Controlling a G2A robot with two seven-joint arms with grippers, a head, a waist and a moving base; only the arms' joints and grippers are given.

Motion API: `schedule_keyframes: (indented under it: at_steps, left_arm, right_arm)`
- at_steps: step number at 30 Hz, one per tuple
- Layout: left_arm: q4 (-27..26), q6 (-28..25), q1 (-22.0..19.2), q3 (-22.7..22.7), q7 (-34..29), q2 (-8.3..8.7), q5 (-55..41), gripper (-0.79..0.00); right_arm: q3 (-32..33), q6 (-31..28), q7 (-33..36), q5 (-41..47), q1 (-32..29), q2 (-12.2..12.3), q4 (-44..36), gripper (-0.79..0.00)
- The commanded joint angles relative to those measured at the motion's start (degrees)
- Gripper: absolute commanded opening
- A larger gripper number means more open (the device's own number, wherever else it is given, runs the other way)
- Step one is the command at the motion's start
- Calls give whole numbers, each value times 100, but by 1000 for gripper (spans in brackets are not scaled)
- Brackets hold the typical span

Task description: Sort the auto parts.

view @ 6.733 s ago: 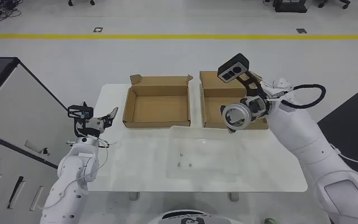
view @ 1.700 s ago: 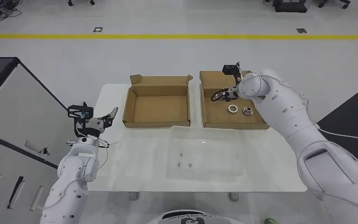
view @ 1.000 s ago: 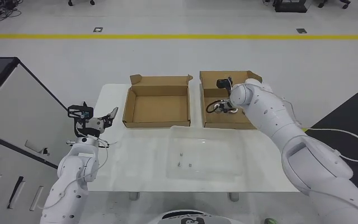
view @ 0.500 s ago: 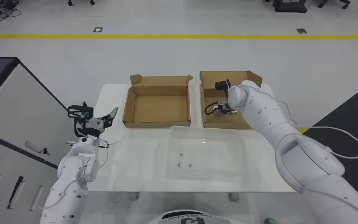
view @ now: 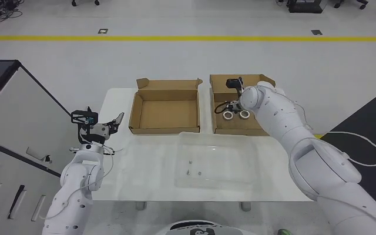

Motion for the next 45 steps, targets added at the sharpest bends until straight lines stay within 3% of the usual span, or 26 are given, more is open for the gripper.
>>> schedule_keyframes:
  at_steps: [1, 6, 10, 19, 24, 35, 42, 45]
  left_arm:
    - [0, 0, 0, 0, 0, 0, 0, 0]
    - [0, 0, 0, 0, 0, 0, 0, 0]
    - [0, 0, 0, 0, 0, 0, 0, 0]
    - [0, 0, 0, 0, 0, 0, 0, 0]
    - [0, 0, 0, 0, 0, 0, 0, 0]
    - [0, 0, 0, 0, 0, 0, 0, 0]
    - [0, 0, 0, 0, 0, 0, 0, 0]
    - [0, 0, 0, 0, 0, 0, 0, 0]
  right_arm:
    - [157, -49, -46, 39, 53, 73, -61, 0]
    - [703, -203, -155, 185, 40, 360, -511, 0]
    - [1420, -364, -82, 468, -313, 708, -1496, 0]
    - [3727, -355, 985, 1721, -2624, 1467, -5324, 0]
    - [4682, -303, 1643, 3060, -3658, 1619, -6475, 0]
    - [6251, -273, 2346, 5256, -5015, 1772, -6990, 0]
    - [6579, -270, 2493, 6325, -5219, 1789, -6759, 0]
    - [6576, -272, 2531, 6393, -5200, 1791, -6723, 0]
